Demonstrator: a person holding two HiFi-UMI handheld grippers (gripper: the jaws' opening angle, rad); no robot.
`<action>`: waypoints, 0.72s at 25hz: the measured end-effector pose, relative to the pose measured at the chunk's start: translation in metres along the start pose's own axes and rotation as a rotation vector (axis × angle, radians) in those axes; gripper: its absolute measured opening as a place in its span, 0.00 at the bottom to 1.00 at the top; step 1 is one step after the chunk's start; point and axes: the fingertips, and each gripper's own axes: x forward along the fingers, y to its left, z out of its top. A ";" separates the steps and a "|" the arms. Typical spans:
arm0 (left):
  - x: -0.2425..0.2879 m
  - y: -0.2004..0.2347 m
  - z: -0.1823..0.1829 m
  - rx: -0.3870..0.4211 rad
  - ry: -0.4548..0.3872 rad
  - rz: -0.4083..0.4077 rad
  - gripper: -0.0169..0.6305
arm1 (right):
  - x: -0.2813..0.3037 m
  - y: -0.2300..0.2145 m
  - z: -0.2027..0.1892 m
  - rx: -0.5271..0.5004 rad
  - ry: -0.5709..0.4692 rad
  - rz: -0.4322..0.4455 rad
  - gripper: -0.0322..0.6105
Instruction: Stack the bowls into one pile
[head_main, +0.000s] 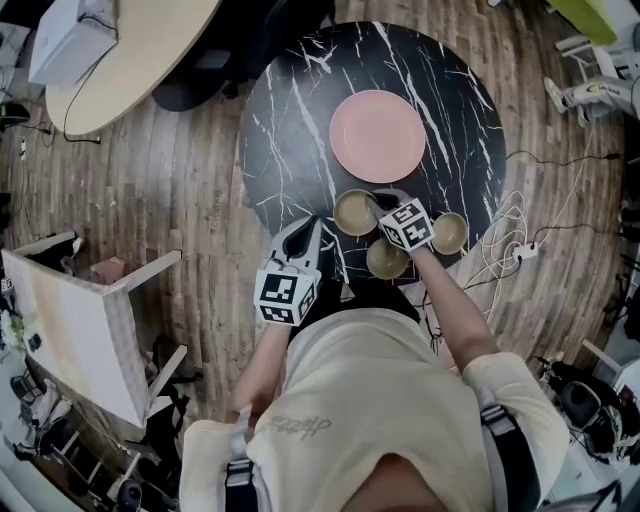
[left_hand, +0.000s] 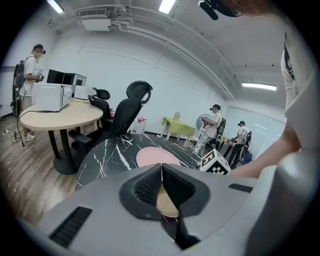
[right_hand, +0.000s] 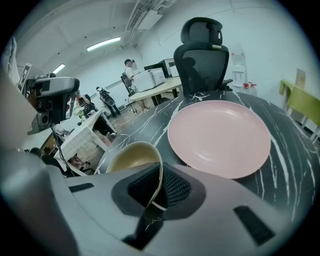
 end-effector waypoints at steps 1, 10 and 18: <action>-0.001 0.000 -0.001 -0.001 -0.001 0.000 0.06 | -0.003 0.000 0.003 0.001 -0.009 -0.006 0.09; 0.001 -0.016 0.000 0.038 0.001 -0.045 0.06 | -0.042 0.000 0.007 0.006 -0.073 -0.063 0.09; 0.001 -0.045 0.009 0.082 -0.012 -0.102 0.06 | -0.086 0.003 -0.004 0.020 -0.126 -0.118 0.09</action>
